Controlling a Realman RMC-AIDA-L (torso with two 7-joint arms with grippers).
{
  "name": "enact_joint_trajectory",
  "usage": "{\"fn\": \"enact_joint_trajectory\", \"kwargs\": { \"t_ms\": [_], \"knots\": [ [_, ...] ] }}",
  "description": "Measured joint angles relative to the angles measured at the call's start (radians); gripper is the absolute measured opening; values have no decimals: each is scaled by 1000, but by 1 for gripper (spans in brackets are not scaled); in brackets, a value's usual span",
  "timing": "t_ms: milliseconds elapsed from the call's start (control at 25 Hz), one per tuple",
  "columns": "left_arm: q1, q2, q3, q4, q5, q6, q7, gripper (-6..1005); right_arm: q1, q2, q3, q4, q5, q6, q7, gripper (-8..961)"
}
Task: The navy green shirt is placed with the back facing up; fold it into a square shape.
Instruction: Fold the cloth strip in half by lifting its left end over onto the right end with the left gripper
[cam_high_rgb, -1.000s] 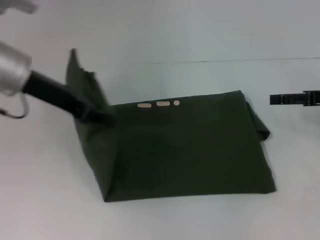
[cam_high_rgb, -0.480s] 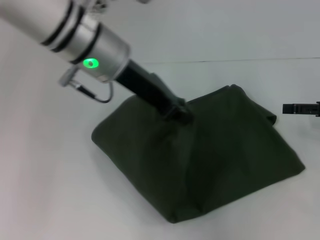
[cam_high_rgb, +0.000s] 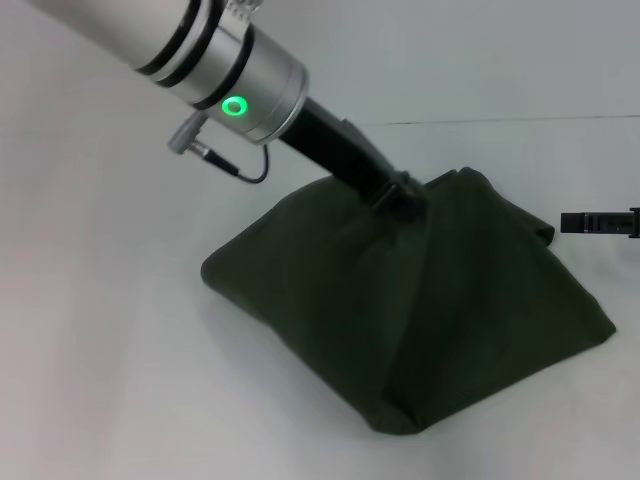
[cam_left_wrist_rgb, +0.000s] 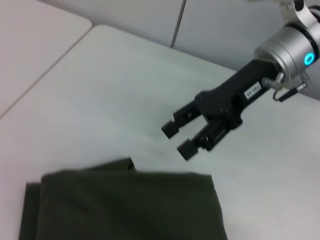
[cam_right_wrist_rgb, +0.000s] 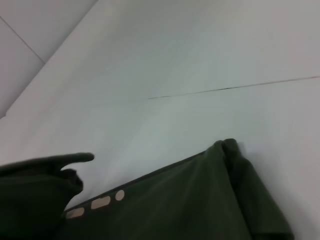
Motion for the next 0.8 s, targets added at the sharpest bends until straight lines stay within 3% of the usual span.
{"fn": "enact_joint_trajectory", "kwargs": {
  "t_ms": [520,800],
  "knots": [
    [-117,-9,190,-110,-148,-216,-30,66,-10,-8,0,-5,-2,-9,-6,927],
    [-113,-15,403,-211,-251,-478,-97,65,-36,-33,8,-5,-3,-2,-12,927]
  ]
}}
